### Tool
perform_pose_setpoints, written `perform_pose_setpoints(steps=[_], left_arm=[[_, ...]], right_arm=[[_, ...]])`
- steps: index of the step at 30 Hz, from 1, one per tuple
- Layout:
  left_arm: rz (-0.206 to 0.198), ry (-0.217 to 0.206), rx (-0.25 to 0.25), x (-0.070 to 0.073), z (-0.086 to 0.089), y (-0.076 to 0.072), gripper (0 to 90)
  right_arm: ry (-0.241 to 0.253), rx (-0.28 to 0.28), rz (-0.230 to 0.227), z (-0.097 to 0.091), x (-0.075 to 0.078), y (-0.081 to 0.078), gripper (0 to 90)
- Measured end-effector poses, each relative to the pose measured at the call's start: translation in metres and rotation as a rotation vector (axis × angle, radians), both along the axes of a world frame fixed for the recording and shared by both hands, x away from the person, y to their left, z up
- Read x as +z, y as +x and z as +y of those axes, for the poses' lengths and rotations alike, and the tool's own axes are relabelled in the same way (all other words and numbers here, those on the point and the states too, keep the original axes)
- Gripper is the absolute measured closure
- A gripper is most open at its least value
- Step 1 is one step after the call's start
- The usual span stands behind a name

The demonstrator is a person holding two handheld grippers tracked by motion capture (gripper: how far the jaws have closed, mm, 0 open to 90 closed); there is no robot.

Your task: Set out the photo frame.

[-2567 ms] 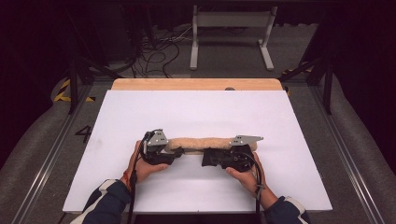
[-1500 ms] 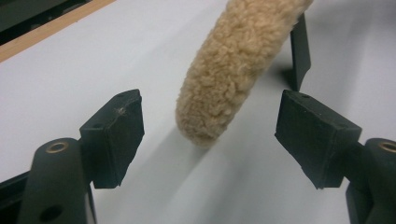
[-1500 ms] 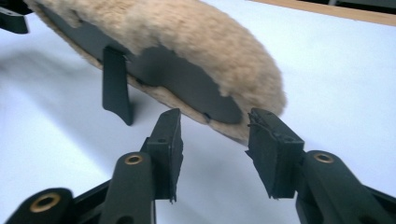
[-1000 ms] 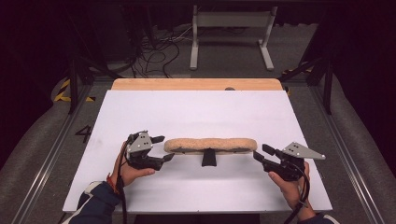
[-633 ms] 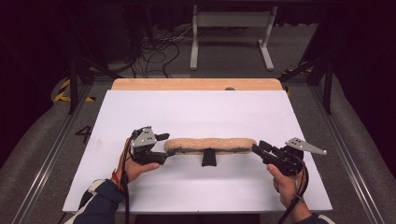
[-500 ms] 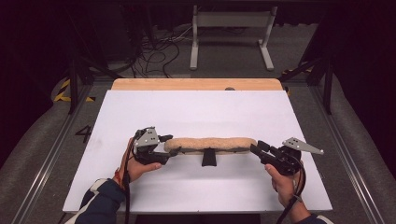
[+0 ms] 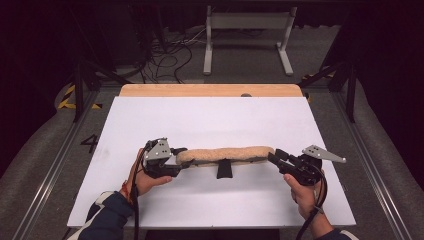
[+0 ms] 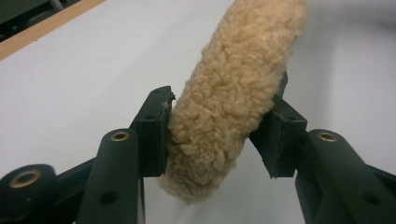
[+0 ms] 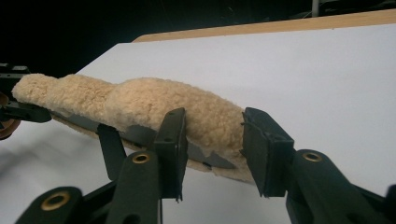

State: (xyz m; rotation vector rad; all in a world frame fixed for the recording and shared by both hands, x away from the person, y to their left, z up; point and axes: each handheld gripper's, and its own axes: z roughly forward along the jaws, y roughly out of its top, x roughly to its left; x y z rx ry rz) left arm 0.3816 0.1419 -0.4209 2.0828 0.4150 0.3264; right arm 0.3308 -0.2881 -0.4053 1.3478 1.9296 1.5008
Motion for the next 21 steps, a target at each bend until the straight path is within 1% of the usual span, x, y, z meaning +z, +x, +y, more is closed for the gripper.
perform_pose_setpoints(steps=[1,5,9,13,21], left_arm=[[-0.007,0.004,-0.004,0.0,0.0,-0.001,53.0],[-0.01,0.014,-0.009,0.001,-0.001,-0.003,54.5],[-0.015,0.022,-0.013,0.001,-0.001,-0.006,56.1],[-0.02,0.029,-0.011,0.002,-0.002,-0.008,57.6],[-0.026,0.037,-0.016,0.002,-0.002,-0.01,58.7]], right_arm=[[-0.003,0.003,-0.003,0.0,0.0,0.001,63.9],[-0.025,0.018,-0.005,0.001,0.0,0.003,67.7],[-0.038,0.021,0.004,0.001,-0.002,0.005,68.8],[-0.056,0.02,-0.007,0.002,-0.001,0.01,69.4],[-0.052,0.018,-0.006,0.001,-0.001,0.014,69.6]])
